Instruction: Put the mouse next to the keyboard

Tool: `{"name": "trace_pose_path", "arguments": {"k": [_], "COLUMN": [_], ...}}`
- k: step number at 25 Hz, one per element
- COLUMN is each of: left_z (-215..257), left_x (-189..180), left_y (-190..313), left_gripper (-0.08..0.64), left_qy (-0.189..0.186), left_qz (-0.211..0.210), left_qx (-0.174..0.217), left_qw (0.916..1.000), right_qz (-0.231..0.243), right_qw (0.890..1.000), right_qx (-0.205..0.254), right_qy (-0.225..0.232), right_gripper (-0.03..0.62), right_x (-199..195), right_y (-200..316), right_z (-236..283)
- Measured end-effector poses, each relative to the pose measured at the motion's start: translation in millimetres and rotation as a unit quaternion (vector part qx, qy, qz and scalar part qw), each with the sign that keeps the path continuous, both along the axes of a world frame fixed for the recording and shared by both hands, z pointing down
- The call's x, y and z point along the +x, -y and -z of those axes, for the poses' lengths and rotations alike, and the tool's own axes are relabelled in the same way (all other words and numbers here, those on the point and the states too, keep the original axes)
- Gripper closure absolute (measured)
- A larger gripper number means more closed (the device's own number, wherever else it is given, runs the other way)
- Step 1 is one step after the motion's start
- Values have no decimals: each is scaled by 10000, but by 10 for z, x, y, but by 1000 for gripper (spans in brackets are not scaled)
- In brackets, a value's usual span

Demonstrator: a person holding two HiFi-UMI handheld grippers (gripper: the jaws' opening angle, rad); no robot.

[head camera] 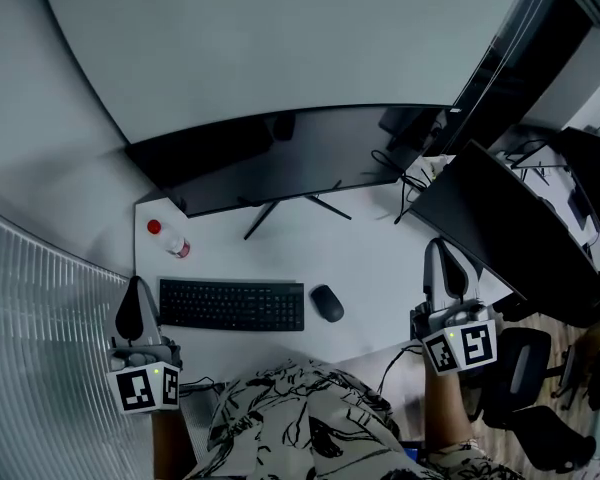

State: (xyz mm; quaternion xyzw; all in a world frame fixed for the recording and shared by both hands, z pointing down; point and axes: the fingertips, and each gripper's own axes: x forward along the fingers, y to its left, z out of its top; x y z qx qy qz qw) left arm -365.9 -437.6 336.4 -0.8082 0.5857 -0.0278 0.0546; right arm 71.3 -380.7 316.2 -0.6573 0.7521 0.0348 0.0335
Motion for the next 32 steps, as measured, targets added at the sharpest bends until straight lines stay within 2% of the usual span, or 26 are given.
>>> {"name": "trace_pose_path", "arguments": {"k": [32], "left_z": [-83], "left_x": [61], "left_y": [17], "left_gripper": [563], "left_qy": [-69], "left_qz": [-146], "left_qx": [-71], "left_qw": [9998], "right_qz": [111], "right_qw": [9995], "right_qx": [-257], "right_qy": [-115], "right_gripper": [588], "right_x": [-194], "right_y": [30], "right_z": [-107]}}
